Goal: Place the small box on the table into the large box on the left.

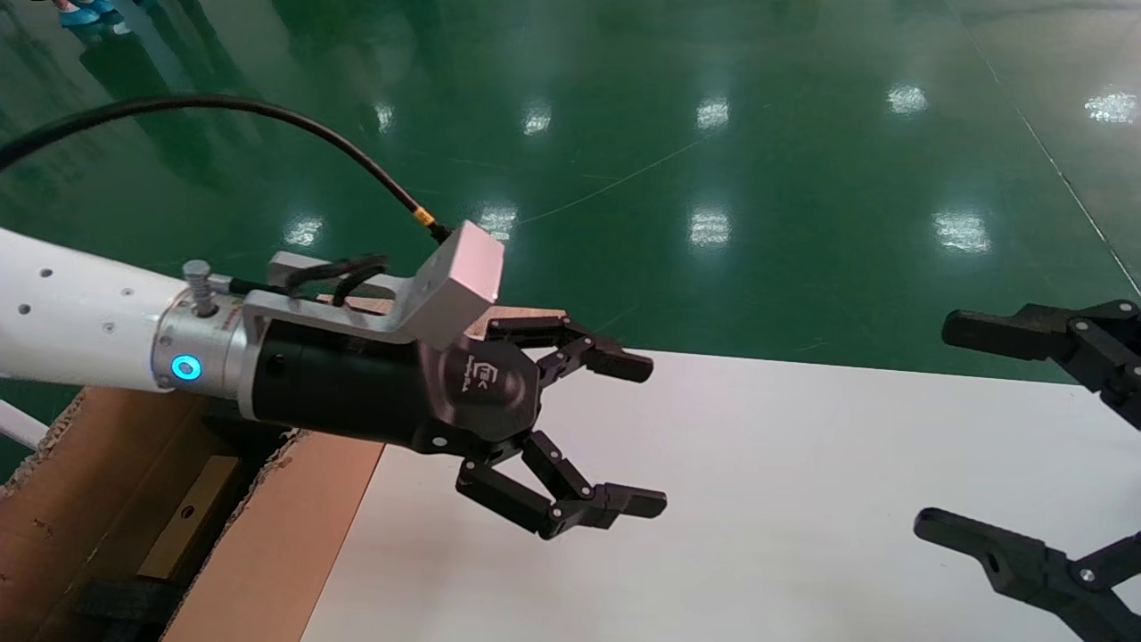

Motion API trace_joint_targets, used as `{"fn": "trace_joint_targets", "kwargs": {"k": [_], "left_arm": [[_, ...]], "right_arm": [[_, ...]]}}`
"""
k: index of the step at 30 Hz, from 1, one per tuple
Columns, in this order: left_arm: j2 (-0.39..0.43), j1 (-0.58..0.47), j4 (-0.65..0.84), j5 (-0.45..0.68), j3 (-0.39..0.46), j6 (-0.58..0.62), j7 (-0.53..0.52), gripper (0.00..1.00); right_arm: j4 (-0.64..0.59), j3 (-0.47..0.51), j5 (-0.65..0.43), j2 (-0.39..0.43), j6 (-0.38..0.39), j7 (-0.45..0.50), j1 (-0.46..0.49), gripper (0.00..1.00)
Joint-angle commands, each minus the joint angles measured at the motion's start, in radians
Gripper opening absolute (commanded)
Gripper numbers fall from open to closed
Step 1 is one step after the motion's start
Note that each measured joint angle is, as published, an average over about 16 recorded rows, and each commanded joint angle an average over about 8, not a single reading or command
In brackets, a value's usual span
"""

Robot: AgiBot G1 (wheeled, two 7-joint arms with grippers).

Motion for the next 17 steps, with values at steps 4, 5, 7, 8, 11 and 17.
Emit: {"fn": "trace_joint_targets", "kwargs": {"k": [4,5,7,8,11,17], "left_arm": [[0.008,0.107,-0.01,-0.052,-0.139,0.027,0.079,1.0],[0.009,0.128,-0.013,-0.062,-0.166,0.032,0.094,1.0],[0.012,0.171,-0.017,-0.083,-0.223,0.043,0.126,1.0],[0.014,0.192,-0.019,-0.093,-0.25,0.049,0.141,1.0],[0.018,0.244,-0.024,-0.118,-0.318,0.062,0.179,1.0],[0.022,0.309,-0.029,-0.147,-0.404,0.077,0.22,1.0]], "right_arm": [[0.0,0.0,0.0,0.0,0.0,0.0,0.0,1.0],[0.0,0.0,0.0,0.0,0.0,0.0,0.0,1.0],[0.0,0.0,0.0,0.0,0.0,0.0,0.0,1.0],[0.0,0.0,0.0,0.0,0.0,0.0,0.0,1.0],[0.0,0.0,0.0,0.0,0.0,0.0,0.0,1.0],[0.0,0.0,0.0,0.0,0.0,0.0,0.0,1.0]]}}
